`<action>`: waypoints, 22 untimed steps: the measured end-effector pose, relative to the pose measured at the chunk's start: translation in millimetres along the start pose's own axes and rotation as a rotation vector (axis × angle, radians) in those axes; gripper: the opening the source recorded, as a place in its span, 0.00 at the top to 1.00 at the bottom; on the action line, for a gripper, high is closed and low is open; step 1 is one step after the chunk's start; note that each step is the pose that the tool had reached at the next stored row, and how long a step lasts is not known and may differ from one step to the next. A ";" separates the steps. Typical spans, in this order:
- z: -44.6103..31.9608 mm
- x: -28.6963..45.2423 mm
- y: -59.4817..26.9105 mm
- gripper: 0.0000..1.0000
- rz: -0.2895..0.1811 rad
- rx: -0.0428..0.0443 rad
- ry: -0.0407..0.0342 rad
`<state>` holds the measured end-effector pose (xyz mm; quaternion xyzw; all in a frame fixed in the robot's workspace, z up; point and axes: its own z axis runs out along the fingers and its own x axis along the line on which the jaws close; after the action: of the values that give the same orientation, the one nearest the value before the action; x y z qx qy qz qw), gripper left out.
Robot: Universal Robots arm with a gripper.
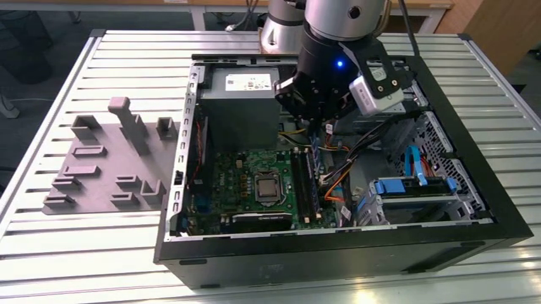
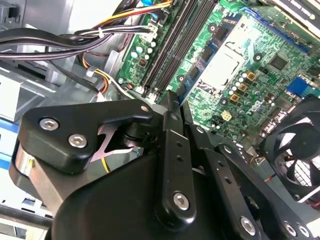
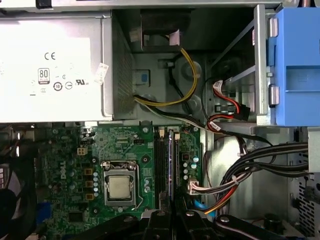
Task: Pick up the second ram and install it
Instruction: 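Insert the second ram into the second slot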
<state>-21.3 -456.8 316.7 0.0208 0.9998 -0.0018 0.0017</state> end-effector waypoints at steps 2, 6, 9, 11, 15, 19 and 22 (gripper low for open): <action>0.3 0.0 0.0 0.86 0.000 0.0002 0.0001; 0.6 0.0 0.0 0.86 0.000 0.0001 0.0000; 0.7 0.0 0.0 0.86 0.000 0.0001 0.0000; 0.8 0.0 0.0 0.86 0.000 0.0001 0.0001; 1.0 0.0 0.0 0.86 0.000 0.0001 0.0000; 1.1 -2.5 0.1 0.86 0.000 0.0005 0.0111; 3.4 -2.5 0.1 0.86 0.000 0.0009 0.0237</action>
<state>-18.8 -456.8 313.3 0.0211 0.9997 -0.0020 -0.0101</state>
